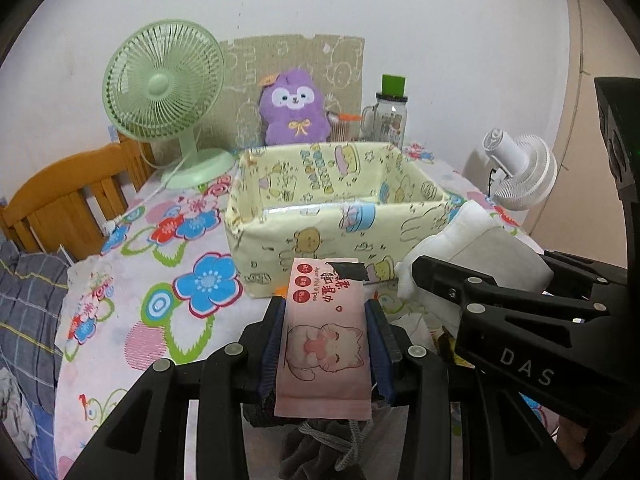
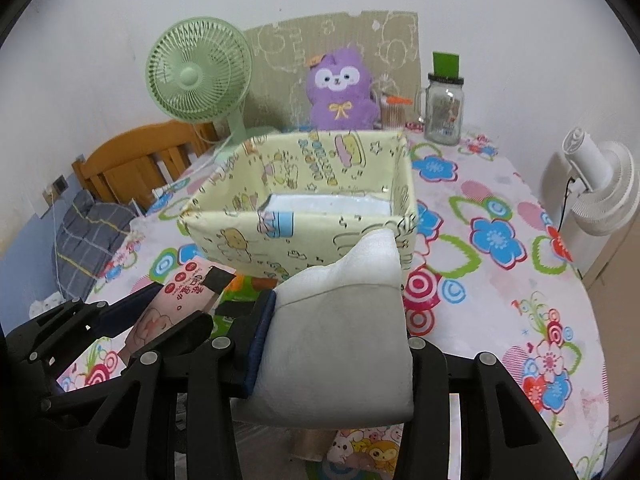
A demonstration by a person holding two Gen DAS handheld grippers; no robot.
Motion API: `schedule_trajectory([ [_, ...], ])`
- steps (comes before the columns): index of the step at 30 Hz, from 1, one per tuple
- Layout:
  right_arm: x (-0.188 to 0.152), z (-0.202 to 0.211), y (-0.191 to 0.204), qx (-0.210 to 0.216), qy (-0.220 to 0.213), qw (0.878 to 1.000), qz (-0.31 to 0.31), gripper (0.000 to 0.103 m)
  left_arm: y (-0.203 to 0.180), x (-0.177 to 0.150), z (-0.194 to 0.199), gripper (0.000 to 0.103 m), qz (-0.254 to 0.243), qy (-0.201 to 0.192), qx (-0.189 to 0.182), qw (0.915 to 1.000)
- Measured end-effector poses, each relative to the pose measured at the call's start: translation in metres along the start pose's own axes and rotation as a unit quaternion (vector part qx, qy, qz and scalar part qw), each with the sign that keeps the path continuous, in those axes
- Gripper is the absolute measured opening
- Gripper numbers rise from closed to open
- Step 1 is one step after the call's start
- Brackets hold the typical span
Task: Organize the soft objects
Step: 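Carry the pink packet in the left tool and white cloth in the right over the fabric box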
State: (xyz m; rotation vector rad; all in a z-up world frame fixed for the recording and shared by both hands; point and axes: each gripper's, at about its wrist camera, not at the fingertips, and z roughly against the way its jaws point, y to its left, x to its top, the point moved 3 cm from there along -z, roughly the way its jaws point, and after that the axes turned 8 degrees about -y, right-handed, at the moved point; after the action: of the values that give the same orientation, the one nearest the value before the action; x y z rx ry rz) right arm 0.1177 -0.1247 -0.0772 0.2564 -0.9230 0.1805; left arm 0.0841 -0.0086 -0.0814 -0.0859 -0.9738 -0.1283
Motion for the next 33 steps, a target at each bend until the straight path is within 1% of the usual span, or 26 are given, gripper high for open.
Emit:
schedule_trajectory([
  [7,0.009,0.021,0.002,-0.005,-0.021,1.0,0.003,0.047,-0.005,0.01,0.016,0.04,-0.006,-0.021,0.002,0.9998],
  [19,0.03,0.042,0.004,-0.006,-0.051,0.999,0.007,0.047,-0.005,0.03,0.035,0.04,-0.006,-0.049,0.006,0.9988],
  [33,0.058,0.034,-0.001,-0.006,-0.064,0.998,0.004,0.047,0.004,0.056,0.029,0.04,-0.001,-0.063,0.009,0.998],
])
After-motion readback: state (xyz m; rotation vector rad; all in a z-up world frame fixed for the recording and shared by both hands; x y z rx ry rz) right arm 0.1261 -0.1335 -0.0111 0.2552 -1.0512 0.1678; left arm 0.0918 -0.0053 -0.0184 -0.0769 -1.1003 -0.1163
